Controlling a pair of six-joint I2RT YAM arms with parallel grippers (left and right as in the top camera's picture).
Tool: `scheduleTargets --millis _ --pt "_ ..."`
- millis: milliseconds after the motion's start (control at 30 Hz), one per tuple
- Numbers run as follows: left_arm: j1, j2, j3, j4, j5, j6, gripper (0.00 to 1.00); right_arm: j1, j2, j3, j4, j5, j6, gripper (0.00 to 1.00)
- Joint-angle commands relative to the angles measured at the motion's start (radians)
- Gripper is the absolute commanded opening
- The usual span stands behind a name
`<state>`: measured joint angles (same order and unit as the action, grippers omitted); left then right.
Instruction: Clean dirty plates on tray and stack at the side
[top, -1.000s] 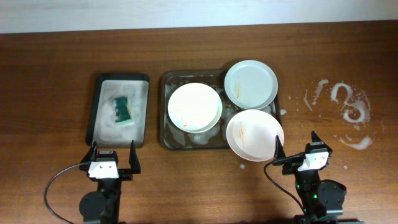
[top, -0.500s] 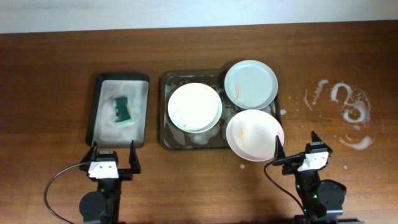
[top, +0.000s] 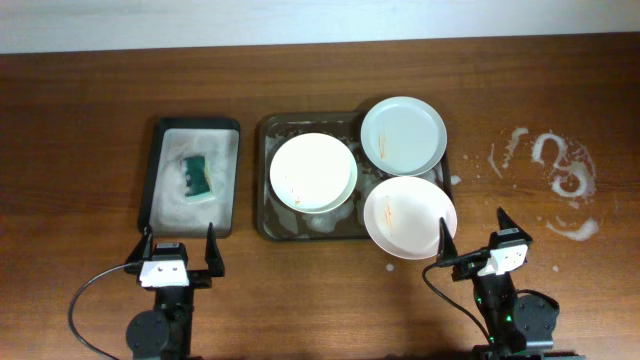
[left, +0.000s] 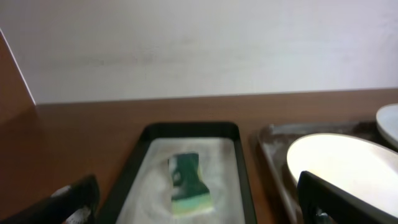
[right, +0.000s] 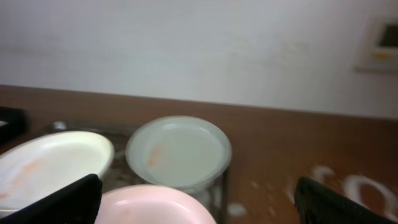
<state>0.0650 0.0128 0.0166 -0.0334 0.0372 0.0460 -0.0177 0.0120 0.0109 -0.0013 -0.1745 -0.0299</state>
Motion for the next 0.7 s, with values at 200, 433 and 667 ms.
scheduleTargets --millis 200,433,667 --pt "0.003 0.021 0.134 -0.023 0.098 -0.060 0.99 0.005 0.054 0.180 0.039 -0.236 0.045 0.98" --pt "0.003 0.270 0.544 -0.287 0.097 -0.014 0.99 0.005 0.438 0.621 -0.262 -0.371 0.045 0.98" --pt "0.003 0.704 0.951 -0.600 0.132 0.014 0.99 0.075 0.989 1.221 -0.756 -0.420 0.008 0.98"
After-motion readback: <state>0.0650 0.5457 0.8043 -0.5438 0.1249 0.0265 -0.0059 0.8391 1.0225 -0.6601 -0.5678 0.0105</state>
